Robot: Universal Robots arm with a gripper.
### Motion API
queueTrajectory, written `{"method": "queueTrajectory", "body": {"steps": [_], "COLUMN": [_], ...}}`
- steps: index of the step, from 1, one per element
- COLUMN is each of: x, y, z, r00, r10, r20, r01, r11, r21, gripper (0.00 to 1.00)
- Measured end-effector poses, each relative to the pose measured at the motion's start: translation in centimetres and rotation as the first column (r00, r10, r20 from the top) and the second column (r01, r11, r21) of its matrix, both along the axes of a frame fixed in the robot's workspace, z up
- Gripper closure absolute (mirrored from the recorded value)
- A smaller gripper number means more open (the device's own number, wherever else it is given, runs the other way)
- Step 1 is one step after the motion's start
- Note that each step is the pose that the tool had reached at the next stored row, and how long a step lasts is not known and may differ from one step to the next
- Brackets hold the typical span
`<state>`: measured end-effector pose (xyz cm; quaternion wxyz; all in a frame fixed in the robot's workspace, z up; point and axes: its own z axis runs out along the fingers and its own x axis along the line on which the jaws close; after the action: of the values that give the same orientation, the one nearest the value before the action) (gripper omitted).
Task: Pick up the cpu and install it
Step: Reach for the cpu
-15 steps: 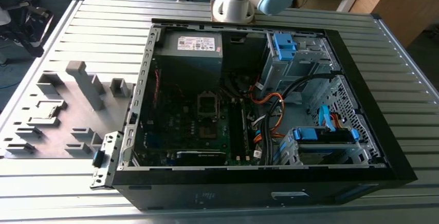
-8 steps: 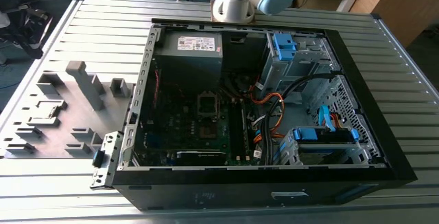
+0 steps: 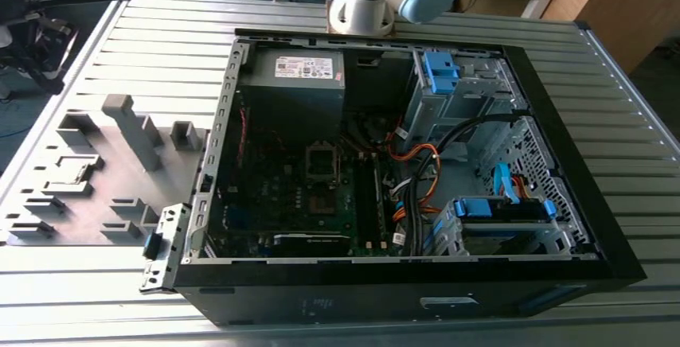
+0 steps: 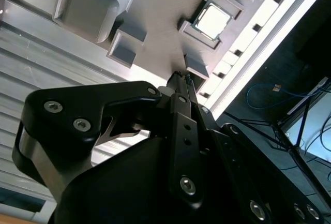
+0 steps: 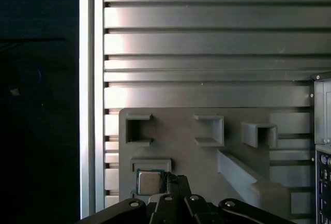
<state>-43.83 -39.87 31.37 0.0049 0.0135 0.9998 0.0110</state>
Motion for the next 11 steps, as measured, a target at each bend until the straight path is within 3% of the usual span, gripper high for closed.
{"method": "queueTrajectory", "body": {"steps": [5, 11], "x": [-0.17, -0.31], "y": [-0.26, -0.88], "z": [-0.3, -0.61], "r00": [1.0, 1.0], "r10": [0.001, 0.001], "r20": [0.0, 0.0], "r01": [-0.001, -0.001], "r11": [1.0, 1.0], "r21": [0.0, 0.0001], "gripper": [0.89, 0.89]}}
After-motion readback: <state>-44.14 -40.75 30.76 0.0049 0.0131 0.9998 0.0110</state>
